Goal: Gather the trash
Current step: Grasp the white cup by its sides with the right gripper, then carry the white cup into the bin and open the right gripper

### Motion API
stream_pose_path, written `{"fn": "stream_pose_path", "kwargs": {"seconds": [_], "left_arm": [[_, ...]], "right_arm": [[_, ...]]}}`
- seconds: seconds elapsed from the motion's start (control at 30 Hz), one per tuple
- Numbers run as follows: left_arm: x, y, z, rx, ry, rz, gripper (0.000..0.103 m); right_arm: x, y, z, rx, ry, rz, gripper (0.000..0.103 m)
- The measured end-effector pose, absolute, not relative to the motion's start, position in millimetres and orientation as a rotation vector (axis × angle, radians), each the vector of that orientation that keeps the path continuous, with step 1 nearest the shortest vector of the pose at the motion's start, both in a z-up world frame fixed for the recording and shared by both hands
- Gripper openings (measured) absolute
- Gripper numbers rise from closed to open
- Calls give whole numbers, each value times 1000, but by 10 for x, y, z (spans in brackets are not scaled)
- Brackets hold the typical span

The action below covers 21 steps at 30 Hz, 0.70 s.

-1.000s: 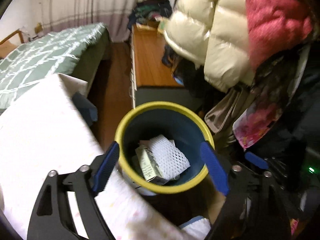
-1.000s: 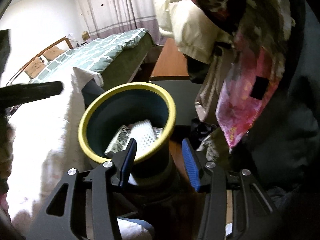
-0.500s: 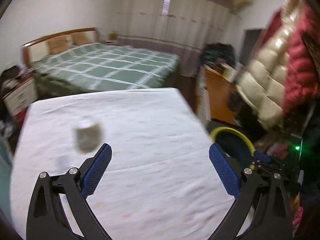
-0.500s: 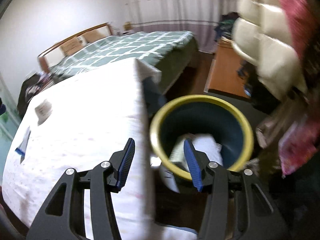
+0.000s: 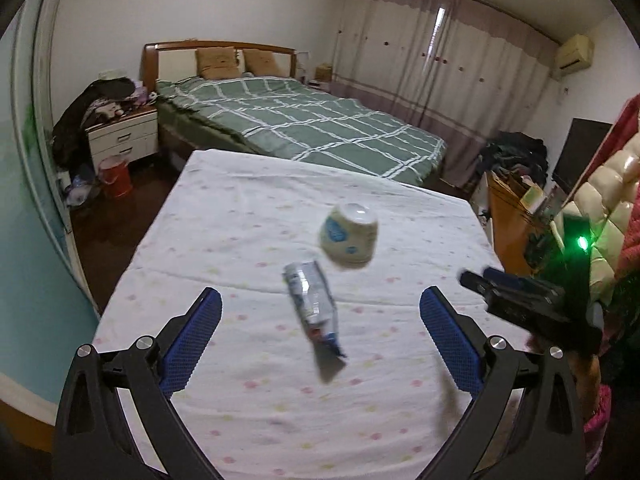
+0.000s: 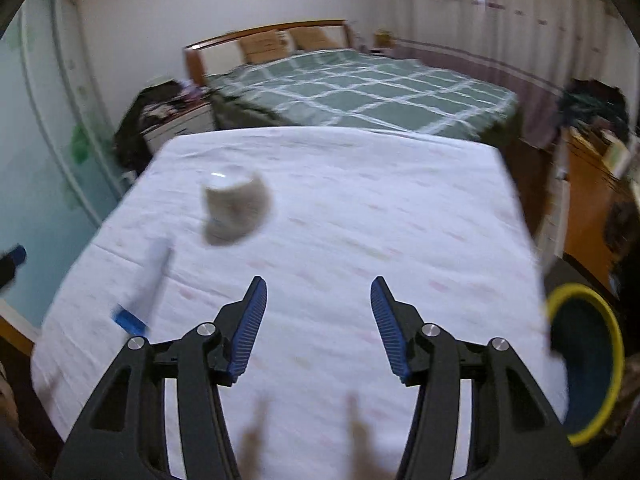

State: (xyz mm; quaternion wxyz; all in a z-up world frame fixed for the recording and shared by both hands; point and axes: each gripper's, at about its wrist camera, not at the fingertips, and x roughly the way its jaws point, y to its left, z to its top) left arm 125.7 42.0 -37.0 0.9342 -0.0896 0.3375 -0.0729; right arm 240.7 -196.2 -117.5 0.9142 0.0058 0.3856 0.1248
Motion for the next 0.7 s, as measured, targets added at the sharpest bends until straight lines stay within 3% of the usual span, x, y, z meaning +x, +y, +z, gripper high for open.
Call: {"fn": "stream_pose_path", "kwargs": {"seconds": [0.2,0.7], "left_arm": [[1259,465,-436,-203,695,-151,98],[1385,479,-606,-216,742,-175,98]], "right_arm": [[2901,-1399,-1200,-19,801,327,70],[3798,-969,-1632,-65,931,261,74]]}}
